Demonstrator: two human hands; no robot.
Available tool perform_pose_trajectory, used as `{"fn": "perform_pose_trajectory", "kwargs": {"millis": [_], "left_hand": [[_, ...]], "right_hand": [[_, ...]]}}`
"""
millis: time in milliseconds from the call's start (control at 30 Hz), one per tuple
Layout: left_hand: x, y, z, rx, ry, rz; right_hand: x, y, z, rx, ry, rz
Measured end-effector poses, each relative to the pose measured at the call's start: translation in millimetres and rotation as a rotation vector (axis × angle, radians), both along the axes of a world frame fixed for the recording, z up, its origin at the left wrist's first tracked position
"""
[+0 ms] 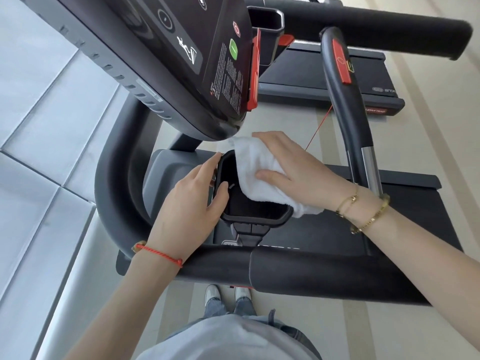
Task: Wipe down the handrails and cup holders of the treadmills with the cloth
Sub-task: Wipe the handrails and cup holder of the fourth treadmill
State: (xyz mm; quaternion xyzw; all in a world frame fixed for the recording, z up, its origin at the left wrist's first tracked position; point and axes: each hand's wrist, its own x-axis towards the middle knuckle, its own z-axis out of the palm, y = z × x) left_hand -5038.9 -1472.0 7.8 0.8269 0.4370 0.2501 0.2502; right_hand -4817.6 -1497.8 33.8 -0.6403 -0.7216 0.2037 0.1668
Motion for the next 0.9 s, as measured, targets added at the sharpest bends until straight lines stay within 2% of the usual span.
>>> {"fn": "perform_pose_trajectory", "kwargs": {"millis": [133,200,433,600,800,900], "left_hand": [[0.9,0.2,-0.5,0.002,0.013,0.0],[1.1,0.4,-0.9,0.002,0.015,-0.003],[0.2,-0.3,-1.4,0.018,-0.011,-0.006],[-0.1,-0.3,-1.5,0.007,-0.003,-0.011],[-0.4,-2.1,-1.2,0.033,0.008,-0.001],[-0.3,-2.7,-0.5,0.033,0.014,0.004]], "right_hand": [[-19.8,30.8,6.0,0.068,-0.259,0.059],[-22.9,35.1,4.4,0.078,-0.289,0.053],[9.5,0.8,-6.1,0.003,-0.061,-0.062],[-2.3,28.6,-1.3,-0.069,-0.015,-0.005],[5.1,-3.0,-4.9,-0.158,0.17,-0.194],[2.5,-27.9,-5.0,-0.207,0.282,-0.222]]}}
